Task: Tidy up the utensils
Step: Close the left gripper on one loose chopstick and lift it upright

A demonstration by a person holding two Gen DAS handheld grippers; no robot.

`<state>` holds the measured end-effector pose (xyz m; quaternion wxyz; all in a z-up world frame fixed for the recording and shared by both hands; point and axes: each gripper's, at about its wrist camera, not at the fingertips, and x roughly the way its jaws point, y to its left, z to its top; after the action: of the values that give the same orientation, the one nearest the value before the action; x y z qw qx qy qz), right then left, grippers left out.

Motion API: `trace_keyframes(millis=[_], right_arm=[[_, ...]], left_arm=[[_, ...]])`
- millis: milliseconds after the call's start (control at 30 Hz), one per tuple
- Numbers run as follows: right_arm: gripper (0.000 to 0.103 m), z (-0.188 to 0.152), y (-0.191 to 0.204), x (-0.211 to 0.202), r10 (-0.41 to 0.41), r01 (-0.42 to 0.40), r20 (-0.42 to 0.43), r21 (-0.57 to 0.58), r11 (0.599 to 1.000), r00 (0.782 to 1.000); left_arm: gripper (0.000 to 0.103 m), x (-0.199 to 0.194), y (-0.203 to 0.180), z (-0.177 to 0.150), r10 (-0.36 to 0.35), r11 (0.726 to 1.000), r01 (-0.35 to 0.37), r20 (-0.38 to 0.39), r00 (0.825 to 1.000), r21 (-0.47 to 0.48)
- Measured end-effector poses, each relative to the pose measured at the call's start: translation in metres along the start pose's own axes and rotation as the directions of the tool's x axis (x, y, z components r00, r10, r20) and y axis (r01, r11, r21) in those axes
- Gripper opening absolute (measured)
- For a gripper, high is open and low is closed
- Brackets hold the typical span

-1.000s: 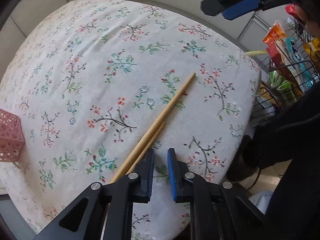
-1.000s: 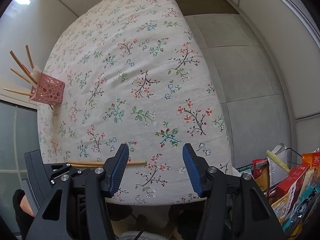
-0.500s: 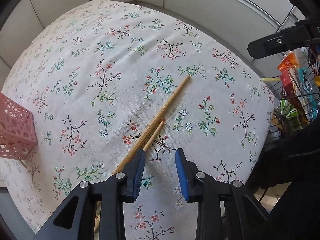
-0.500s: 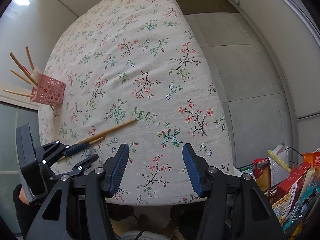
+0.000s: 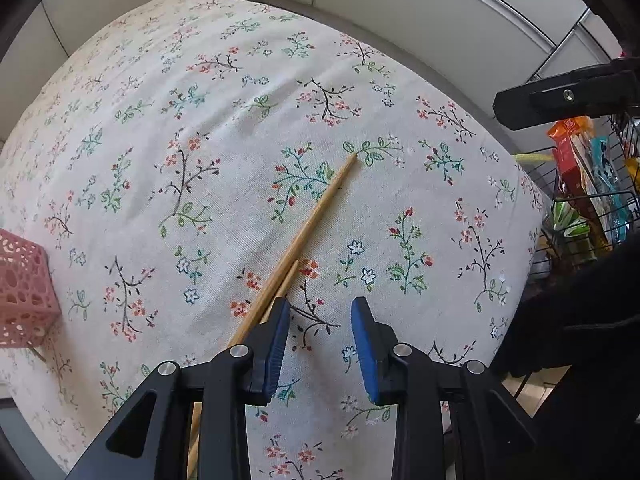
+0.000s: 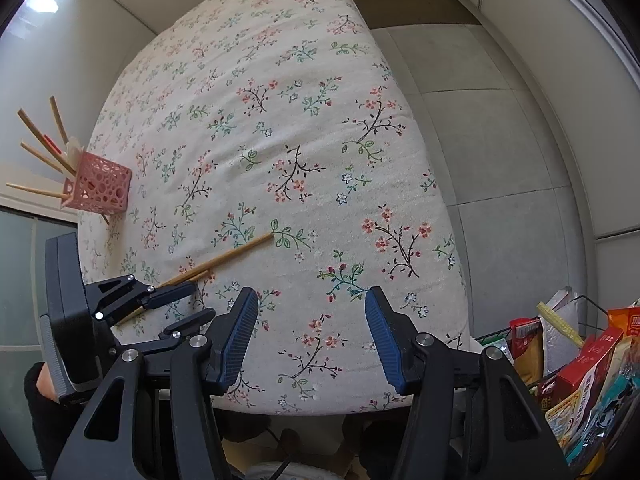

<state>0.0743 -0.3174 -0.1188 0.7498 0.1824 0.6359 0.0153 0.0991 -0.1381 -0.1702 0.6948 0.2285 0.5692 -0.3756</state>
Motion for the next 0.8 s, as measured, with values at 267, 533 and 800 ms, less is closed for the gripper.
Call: trace_keyframes(millis=[267, 533, 800], right_arm=[[0.059, 0.001, -0.007, -0.003, 0.042, -0.042, -0.005, 0.033, 0.999, 0.999], [0.059, 0.007, 0.016, 0.007, 0.062, -0.062, -0.027, 0.001, 0.998, 0.998], [0.059, 0.011, 0.041, 0.025, 0.062, -0.065, -0.053, -0.054, 0.996, 0.997]], left_arm=[[0.033, -0.032, 0.042, -0.018, 0.035, 0.992, -0.029, 0.049, 0.998, -0.119], [0.033, -0.052, 0.103, -0.065, 0.079, 0.932, -0.076, -0.005, 0.997, -0.354], [0.033, -0.035, 0.087, -0.096, 0.065, 0.952, -0.092, -0.103, 0.993, -0.290]])
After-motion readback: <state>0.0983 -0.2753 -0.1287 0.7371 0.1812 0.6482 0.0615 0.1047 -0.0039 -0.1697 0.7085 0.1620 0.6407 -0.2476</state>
